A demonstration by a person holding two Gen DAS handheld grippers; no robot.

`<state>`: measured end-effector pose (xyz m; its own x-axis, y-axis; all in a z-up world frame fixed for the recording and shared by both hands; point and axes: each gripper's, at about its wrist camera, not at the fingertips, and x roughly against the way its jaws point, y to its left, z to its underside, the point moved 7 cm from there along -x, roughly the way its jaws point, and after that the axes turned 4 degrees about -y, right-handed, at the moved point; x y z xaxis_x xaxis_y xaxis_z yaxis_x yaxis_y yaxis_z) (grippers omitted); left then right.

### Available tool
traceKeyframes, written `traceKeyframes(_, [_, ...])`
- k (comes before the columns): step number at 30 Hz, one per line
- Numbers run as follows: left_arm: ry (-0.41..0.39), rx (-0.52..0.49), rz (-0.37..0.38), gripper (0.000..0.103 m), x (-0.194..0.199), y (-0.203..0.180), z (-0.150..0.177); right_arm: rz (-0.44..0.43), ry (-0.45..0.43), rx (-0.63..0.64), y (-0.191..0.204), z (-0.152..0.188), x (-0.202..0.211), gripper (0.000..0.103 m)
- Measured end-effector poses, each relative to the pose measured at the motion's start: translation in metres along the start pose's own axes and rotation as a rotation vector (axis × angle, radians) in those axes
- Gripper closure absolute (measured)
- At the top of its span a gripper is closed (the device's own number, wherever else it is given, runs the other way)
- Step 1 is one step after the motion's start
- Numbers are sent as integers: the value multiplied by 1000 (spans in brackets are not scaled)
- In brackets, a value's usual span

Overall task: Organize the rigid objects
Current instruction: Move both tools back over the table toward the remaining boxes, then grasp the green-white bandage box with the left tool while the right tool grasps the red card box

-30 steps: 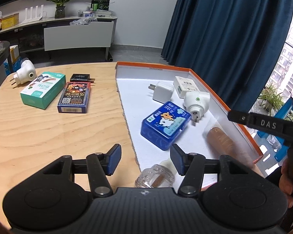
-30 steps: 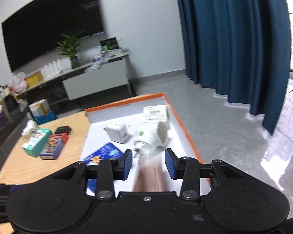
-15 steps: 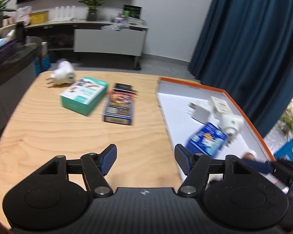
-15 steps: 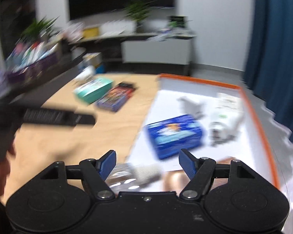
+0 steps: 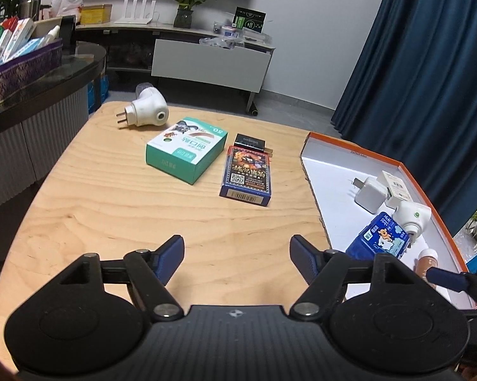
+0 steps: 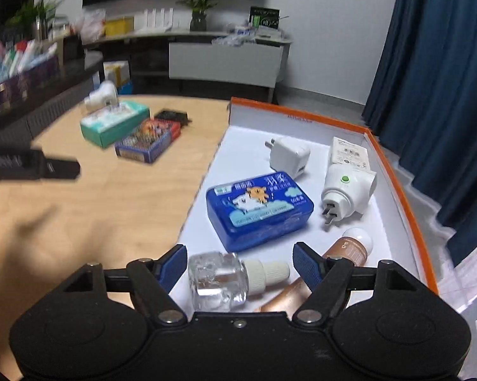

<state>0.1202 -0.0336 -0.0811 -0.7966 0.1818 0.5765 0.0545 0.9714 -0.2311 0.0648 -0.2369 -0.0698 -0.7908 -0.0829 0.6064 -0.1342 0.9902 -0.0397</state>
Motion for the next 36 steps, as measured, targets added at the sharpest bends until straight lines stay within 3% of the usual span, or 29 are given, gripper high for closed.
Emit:
traceKeyframes(6, [-6,-3,-3,23,-5,9,-1,-88,-46,-73,5,-17,1,15])
traceKeyframes(12, [-39,-12,-48,16,-15,36,-24,-125,-63,-66,20,-34,-7,15])
traceKeyframes(21, [-65,-180,-47,4,-57,50,-61,-173,-62,-44,39,-47,-22,15])
traceKeyframes(27, [-23,-290,-16,4,-100,48,-76,-173,-59,-41,41,-53,-28,15])
traceKeyframes(34, [28,-329,-13,4,-134,49,-78,-178,-52,-44,43,-62,-39,14])
traceKeyframes(36, [47,-289,-18,14,-139,54,-77,-185,-46,-48,46,-65,-44,14])
